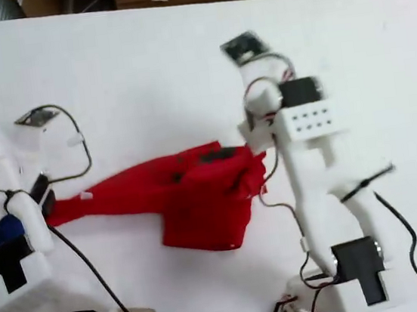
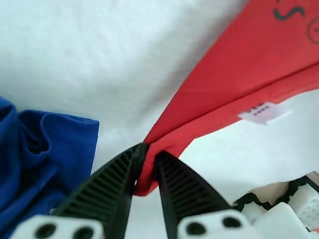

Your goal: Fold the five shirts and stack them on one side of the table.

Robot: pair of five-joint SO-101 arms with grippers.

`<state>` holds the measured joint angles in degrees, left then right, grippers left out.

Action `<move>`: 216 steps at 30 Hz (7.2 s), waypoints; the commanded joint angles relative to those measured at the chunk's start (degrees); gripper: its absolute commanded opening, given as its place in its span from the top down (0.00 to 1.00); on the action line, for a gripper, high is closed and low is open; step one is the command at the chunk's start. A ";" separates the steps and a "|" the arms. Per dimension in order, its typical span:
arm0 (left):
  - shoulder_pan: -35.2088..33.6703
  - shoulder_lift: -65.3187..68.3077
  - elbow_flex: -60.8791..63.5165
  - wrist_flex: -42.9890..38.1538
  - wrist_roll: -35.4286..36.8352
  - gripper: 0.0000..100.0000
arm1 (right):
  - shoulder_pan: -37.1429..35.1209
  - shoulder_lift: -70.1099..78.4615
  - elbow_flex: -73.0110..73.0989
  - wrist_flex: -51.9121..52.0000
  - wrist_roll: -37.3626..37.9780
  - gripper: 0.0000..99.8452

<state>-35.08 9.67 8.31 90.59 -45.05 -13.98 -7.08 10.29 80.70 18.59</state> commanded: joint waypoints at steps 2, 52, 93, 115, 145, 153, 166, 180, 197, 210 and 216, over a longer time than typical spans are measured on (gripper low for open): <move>0.79 -0.44 0.13 -0.18 0.00 0.97 | -3.30 3.21 3.16 -3.47 -0.79 0.81; 0.79 -0.35 0.57 -0.18 0.00 0.97 | -8.66 5.41 -9.32 16.66 31.74 0.98; 9.49 -0.44 0.13 -16.70 10.90 0.97 | -3.65 60.62 -75.16 -4.00 3.96 0.98; 9.49 -0.88 -4.35 -15.82 13.01 0.97 | -0.40 27.82 -45.80 20.62 1.14 0.76; 9.23 -0.53 -3.82 -16.26 12.92 0.97 | -9.19 31.25 -2.46 -6.64 -24.79 0.75; 9.23 -0.53 -4.26 -16.26 12.92 0.97 | -8.31 40.22 -10.11 1.36 -18.29 0.96; 9.58 -0.35 0.40 -16.35 12.66 0.97 | 0.75 13.41 -10.20 1.10 -6.95 0.98; 20.66 -9.85 -17.27 -1.05 12.57 0.97 | 7.96 -3.30 -21.71 -0.75 1.93 0.98; 25.76 -46.07 -30.55 5.45 12.40 0.97 | 17.10 -22.11 -45.45 0.75 1.93 0.98; 25.67 -48.18 -30.46 3.43 12.40 0.97 | 17.19 -25.19 -52.40 -10.15 5.19 0.98; 24.18 -48.26 -30.11 3.08 10.02 0.97 | 17.01 -25.19 -52.48 -9.01 5.36 0.98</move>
<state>-9.49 -38.24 -20.79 95.43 -33.01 2.55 -31.52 -40.88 71.65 23.60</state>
